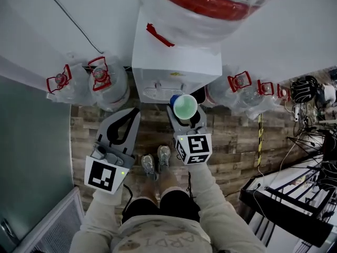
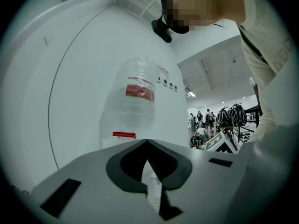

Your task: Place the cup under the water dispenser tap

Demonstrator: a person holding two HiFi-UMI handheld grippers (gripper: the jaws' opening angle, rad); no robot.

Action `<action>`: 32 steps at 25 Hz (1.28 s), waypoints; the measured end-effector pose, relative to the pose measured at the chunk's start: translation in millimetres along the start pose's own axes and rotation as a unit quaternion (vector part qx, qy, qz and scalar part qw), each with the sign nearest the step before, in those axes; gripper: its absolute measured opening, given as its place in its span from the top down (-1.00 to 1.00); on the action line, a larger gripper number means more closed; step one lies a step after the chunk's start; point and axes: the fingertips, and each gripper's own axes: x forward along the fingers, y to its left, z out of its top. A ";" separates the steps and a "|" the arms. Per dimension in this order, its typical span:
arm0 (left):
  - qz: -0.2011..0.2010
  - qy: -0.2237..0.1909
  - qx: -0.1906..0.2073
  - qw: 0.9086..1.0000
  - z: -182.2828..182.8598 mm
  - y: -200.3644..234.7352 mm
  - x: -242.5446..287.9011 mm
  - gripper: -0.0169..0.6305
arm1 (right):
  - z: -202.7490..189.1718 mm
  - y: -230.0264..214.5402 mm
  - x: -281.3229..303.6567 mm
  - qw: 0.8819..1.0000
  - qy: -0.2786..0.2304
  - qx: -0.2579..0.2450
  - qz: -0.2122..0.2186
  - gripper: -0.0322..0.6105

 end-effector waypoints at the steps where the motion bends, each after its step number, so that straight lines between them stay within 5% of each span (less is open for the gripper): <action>1: 0.002 0.002 -0.002 1.000 -7.0 1.5 0.9 0.93 | -9.5 -1.4 5.1 1.000 0.004 0.001 0.001 0.03; 17: -0.001 0.037 -0.019 0.999 -114.0 -7.6 11.3 0.93 | -149.9 -22.1 67.7 0.998 0.063 0.005 0.005 0.03; 32: 0.006 0.053 -0.032 0.998 -166.8 -4.0 16.8 0.93 | -209.8 -53.3 113.8 0.996 0.083 0.016 -0.012 0.03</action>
